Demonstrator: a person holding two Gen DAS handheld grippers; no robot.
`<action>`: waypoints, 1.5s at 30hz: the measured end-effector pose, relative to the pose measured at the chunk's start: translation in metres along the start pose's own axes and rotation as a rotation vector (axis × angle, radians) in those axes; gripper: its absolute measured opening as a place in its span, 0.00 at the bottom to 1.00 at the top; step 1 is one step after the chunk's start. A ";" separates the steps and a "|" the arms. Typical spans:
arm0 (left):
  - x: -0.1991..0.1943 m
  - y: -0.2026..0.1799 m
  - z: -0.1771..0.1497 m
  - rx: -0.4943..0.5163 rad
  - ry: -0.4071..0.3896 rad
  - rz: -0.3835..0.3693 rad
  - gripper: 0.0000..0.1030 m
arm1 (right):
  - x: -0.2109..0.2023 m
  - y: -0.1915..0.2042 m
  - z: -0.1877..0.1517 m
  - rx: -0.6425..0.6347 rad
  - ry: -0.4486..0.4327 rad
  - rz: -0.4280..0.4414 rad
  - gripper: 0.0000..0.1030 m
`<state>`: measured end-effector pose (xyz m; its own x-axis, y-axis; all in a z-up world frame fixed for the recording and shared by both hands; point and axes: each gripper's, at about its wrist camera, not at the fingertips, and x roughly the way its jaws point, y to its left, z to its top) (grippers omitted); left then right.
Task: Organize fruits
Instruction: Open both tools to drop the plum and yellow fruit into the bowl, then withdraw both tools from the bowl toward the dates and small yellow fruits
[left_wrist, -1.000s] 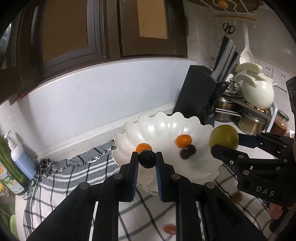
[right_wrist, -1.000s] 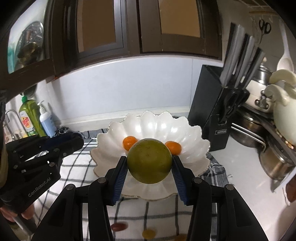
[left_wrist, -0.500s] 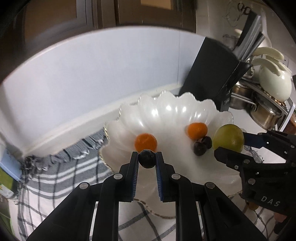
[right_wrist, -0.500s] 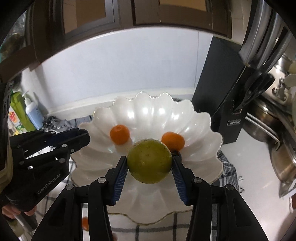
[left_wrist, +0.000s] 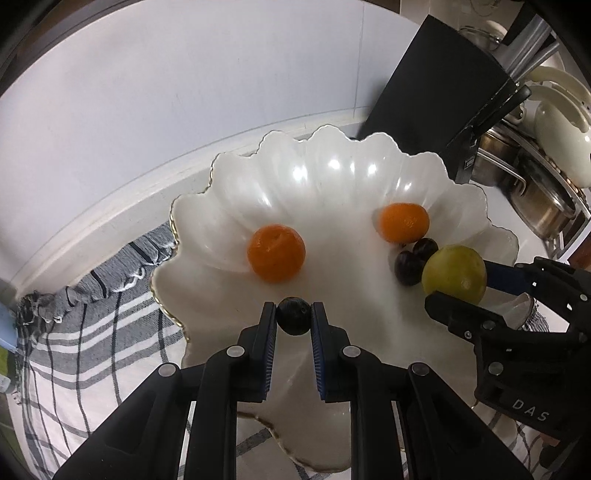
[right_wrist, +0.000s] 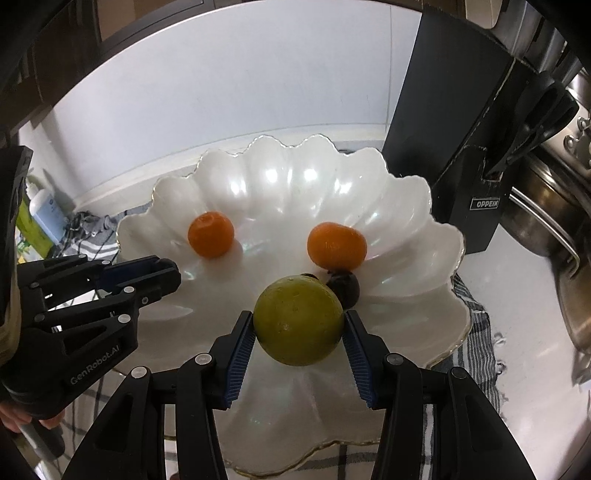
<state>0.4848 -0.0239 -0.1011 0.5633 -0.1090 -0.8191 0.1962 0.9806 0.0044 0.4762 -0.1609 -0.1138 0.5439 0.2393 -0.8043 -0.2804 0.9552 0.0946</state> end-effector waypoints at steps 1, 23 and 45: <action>0.001 -0.001 0.000 0.001 0.002 0.001 0.20 | 0.000 0.000 0.000 -0.001 0.001 0.000 0.48; -0.073 -0.011 -0.007 0.020 -0.147 0.084 0.55 | -0.072 0.001 -0.005 -0.029 -0.186 -0.073 0.59; -0.162 -0.039 -0.050 0.054 -0.297 0.039 0.57 | -0.163 0.005 -0.053 0.009 -0.357 -0.115 0.59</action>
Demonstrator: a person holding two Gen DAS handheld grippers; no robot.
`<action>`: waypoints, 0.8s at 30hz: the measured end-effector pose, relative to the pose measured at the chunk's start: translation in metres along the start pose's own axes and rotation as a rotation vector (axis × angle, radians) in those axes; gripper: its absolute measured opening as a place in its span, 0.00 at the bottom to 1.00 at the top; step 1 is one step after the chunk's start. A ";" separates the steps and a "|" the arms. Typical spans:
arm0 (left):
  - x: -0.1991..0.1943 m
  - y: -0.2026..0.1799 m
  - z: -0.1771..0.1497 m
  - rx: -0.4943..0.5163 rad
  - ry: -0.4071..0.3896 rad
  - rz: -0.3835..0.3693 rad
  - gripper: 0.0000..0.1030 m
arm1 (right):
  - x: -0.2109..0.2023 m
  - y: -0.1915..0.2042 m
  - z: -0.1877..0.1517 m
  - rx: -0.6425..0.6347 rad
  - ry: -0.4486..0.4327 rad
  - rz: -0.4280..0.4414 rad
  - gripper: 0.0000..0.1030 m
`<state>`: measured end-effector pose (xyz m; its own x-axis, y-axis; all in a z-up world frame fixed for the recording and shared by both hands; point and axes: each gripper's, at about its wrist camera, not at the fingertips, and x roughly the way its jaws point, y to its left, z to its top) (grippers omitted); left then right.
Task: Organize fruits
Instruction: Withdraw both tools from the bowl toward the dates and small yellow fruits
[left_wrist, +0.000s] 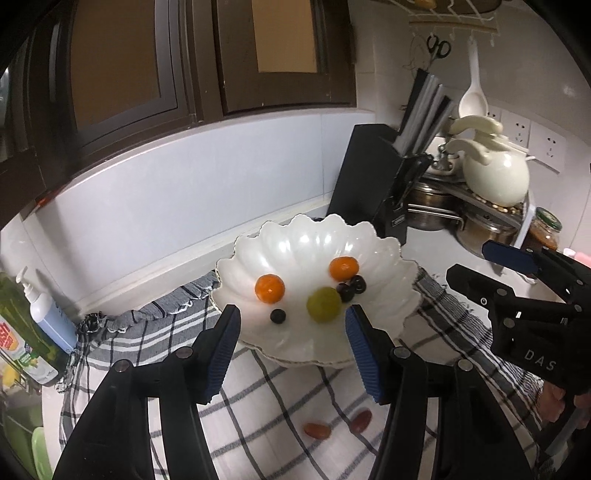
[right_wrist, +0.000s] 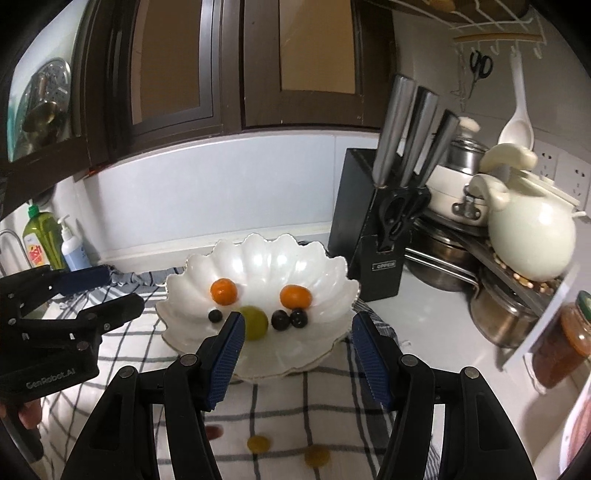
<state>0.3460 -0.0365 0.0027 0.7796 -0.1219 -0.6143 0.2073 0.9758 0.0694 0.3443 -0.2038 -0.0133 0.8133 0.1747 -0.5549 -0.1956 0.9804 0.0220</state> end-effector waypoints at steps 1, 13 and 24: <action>-0.004 -0.002 -0.003 0.003 -0.002 -0.006 0.57 | -0.005 0.000 -0.002 -0.004 -0.007 -0.005 0.59; -0.031 -0.013 -0.029 0.010 -0.030 -0.019 0.56 | -0.037 0.004 -0.017 -0.029 -0.050 -0.009 0.59; -0.036 -0.022 -0.052 0.019 -0.021 -0.036 0.56 | -0.045 0.008 -0.042 -0.042 -0.029 0.011 0.59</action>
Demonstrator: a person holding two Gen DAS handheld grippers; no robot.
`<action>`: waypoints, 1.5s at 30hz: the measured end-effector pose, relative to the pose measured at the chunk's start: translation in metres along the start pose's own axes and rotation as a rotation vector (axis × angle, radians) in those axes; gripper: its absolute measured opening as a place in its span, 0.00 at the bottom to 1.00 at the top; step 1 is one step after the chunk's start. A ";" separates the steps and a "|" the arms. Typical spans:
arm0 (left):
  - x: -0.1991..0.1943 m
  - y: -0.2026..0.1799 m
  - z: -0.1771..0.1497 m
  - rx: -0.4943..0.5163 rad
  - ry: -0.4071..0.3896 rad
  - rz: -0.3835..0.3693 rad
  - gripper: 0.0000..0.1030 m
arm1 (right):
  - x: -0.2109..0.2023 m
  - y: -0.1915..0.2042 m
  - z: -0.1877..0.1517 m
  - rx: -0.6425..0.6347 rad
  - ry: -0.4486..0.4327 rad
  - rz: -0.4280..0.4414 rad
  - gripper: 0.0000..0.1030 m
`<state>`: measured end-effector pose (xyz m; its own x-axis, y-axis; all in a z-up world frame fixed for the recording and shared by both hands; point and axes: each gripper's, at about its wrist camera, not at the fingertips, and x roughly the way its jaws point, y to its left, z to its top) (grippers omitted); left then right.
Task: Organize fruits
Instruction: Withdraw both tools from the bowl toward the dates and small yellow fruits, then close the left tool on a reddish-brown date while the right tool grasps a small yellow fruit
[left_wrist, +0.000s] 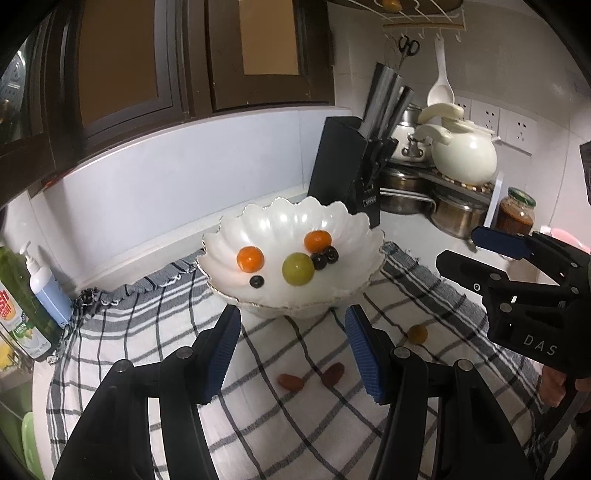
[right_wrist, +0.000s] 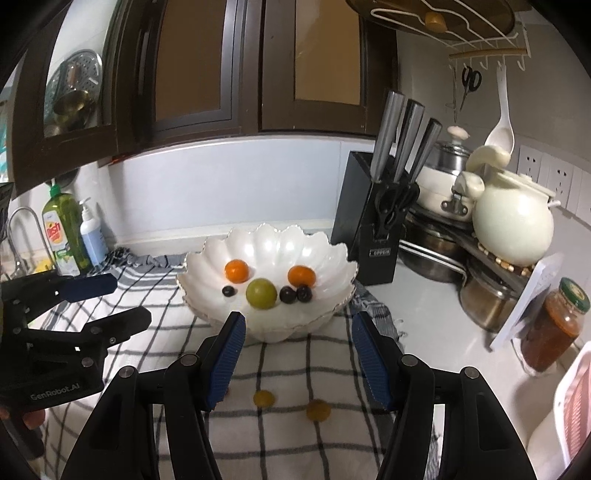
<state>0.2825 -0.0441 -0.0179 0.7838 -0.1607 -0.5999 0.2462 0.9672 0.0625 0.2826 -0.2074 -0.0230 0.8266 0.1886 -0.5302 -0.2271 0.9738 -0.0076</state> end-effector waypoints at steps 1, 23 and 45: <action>0.000 -0.002 -0.003 0.005 0.000 -0.002 0.56 | 0.000 0.001 -0.003 -0.006 0.007 0.003 0.59; 0.031 -0.020 -0.051 0.089 0.074 -0.042 0.54 | 0.028 0.021 -0.051 -0.094 0.131 0.067 0.58; 0.086 -0.026 -0.065 0.107 0.176 -0.120 0.37 | 0.086 0.020 -0.073 -0.099 0.265 0.117 0.41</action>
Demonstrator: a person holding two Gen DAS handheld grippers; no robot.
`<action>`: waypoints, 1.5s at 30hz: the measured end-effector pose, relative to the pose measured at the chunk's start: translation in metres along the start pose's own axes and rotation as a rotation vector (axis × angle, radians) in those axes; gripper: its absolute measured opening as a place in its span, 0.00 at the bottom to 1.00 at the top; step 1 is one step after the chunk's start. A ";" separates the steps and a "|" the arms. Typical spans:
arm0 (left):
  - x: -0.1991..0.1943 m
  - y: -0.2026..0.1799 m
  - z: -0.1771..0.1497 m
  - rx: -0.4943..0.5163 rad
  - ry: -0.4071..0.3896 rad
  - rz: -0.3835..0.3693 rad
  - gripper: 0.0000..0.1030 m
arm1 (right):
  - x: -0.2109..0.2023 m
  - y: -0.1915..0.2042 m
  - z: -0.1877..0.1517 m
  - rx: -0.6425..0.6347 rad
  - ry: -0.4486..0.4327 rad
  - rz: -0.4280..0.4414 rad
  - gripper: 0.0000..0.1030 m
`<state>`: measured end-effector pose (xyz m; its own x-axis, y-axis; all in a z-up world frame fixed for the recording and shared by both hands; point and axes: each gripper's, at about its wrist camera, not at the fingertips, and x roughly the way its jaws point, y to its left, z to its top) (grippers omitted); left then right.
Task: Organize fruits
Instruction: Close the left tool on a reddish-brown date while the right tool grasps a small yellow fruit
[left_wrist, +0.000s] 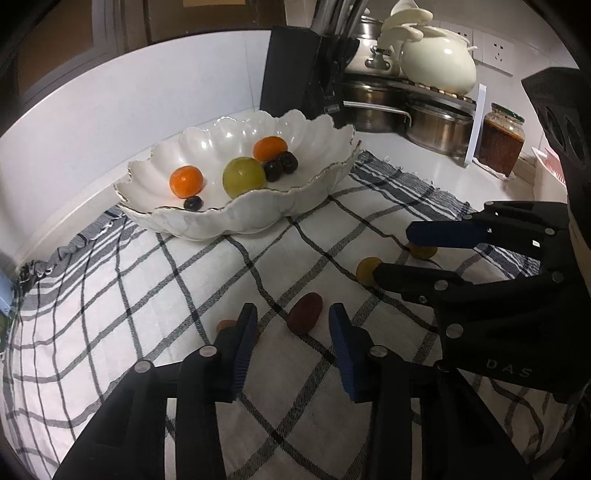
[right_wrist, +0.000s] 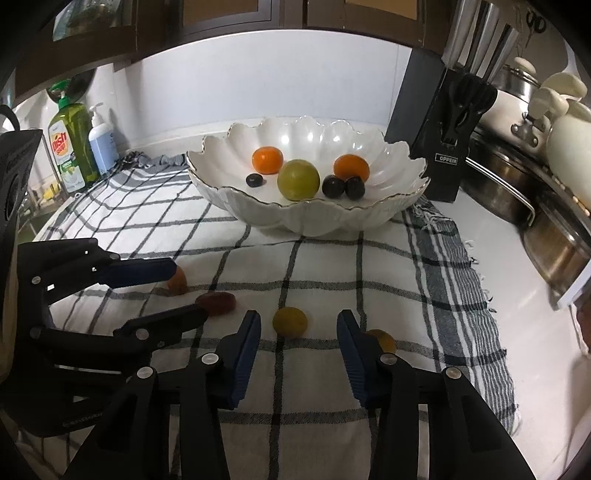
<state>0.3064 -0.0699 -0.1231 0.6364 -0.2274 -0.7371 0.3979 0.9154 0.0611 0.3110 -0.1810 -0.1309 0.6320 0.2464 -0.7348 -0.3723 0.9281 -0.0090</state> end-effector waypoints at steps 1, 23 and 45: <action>0.002 0.000 0.000 0.005 0.004 -0.006 0.36 | 0.002 0.000 0.000 -0.001 0.002 -0.001 0.41; 0.027 0.000 0.001 0.018 0.060 -0.068 0.20 | 0.028 -0.002 0.000 0.002 0.063 0.066 0.24; -0.017 0.010 0.007 -0.100 -0.030 -0.041 0.18 | -0.014 0.001 0.006 0.041 -0.028 0.066 0.24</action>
<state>0.3044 -0.0591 -0.1056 0.6414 -0.2736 -0.7168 0.3571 0.9333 -0.0368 0.3059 -0.1819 -0.1164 0.6260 0.3144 -0.7136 -0.3858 0.9202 0.0671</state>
